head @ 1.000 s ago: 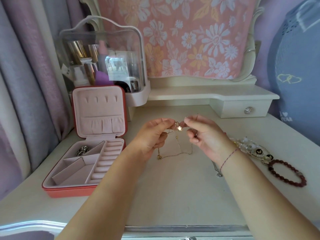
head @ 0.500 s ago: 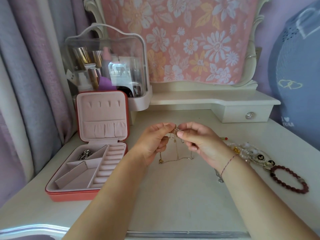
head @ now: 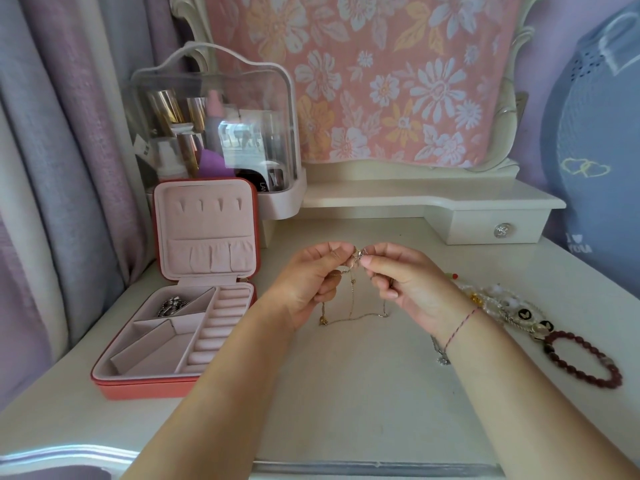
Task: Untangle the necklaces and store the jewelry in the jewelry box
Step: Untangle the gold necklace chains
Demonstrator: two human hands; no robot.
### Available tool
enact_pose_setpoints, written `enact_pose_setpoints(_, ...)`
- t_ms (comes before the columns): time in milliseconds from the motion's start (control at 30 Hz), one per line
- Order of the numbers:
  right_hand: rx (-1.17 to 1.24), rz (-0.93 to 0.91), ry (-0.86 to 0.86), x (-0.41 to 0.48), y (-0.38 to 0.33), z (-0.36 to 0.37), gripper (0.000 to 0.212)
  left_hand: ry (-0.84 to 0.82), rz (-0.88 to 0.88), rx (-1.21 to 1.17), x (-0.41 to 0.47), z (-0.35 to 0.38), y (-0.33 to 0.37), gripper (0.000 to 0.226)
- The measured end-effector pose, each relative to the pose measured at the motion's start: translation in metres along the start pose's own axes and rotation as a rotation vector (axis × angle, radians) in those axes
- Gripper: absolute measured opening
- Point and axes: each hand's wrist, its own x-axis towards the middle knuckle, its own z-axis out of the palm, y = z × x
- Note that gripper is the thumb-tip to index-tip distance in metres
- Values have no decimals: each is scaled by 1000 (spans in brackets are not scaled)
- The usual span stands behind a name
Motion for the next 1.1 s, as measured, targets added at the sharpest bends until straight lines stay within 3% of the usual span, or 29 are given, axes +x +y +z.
enact_pose_setpoints(333, -8, -23, 68, 3, 0, -1, 16, 44, 24, 47, 2, 2, -2, 20)
enact_pose_setpoints(467, -81, -29, 95, 3, 0, -1, 8, 106, 52, 62, 3, 3, 0, 27)
enact_pose_setpoints(633, -13, -26, 130, 1, -3, -3, 11, 84, 56, -256, 2, -1, 5, 32)
enact_pose_setpoints(733, 16, -53, 105, -1, -5, -4, 11, 108, 37, -302, 2, -2, 6, 32)
enact_pose_setpoints(900, 37, -56, 60, -1, -5, -3, 11, 236, 35, 74, 4, -2, 0, 28)
enact_pose_setpoints(1000, 27, -70, 40, -1, -4, -4, 11, 194, 74, 244, 0, 1, -2, 20)
enact_pose_setpoints(1100, 30, -85, 36, -1, -4, -4, 11, 126, 64, 243, -2, 2, 0, 18)
